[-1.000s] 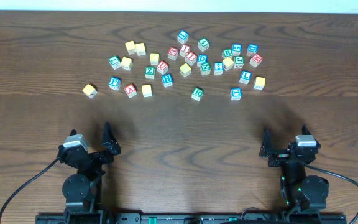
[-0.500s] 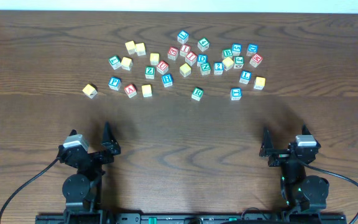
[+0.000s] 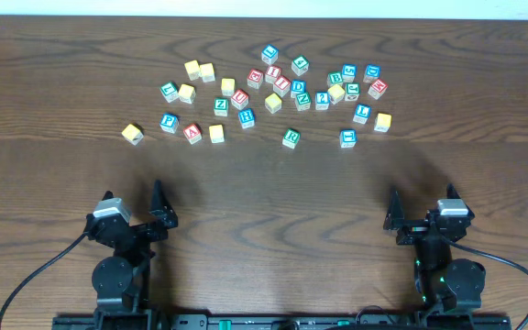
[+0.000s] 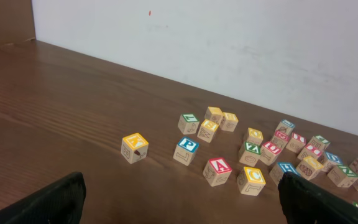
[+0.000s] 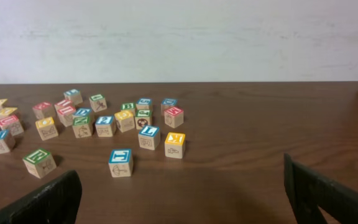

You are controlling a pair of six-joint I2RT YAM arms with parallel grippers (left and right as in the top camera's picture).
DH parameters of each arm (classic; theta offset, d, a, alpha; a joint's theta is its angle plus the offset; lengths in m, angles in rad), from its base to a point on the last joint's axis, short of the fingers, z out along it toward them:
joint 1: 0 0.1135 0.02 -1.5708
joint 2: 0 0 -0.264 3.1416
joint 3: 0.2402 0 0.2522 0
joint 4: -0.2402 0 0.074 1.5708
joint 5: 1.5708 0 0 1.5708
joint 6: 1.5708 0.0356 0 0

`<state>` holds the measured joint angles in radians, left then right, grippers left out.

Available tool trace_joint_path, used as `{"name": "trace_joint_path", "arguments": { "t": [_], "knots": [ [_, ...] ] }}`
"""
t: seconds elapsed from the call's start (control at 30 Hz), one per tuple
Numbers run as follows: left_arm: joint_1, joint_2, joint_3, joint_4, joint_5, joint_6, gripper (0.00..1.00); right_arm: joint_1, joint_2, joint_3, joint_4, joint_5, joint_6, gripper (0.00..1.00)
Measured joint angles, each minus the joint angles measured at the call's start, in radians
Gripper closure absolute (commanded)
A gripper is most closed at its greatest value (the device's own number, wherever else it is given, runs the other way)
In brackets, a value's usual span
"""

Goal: Spell out CORL

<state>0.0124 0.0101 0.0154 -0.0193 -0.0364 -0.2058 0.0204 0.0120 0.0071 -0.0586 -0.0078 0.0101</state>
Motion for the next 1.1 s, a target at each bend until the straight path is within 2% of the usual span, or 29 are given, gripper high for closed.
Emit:
{"name": "trace_joint_path", "arguments": {
  "t": [0.6,0.77,0.93,1.1],
  "knots": [
    [0.000,0.001,0.007,-0.008,-0.001,0.000,0.02,0.000,0.000,0.000,0.072,0.000,0.000,0.01],
    [0.000,0.029,0.036,-0.048,-0.047,0.009,0.02,0.000,0.006,0.002,0.114,-0.006,0.004,0.01],
    [0.000,0.176,0.168,-0.055,-0.072,0.050,0.02,0.000,0.109,0.090,0.082,-0.049,0.014,0.01],
    [0.000,0.449,0.421,-0.119,-0.050,0.058,0.02,0.000,0.328,0.297,0.003,-0.089,0.031,0.01]
  ]
}}
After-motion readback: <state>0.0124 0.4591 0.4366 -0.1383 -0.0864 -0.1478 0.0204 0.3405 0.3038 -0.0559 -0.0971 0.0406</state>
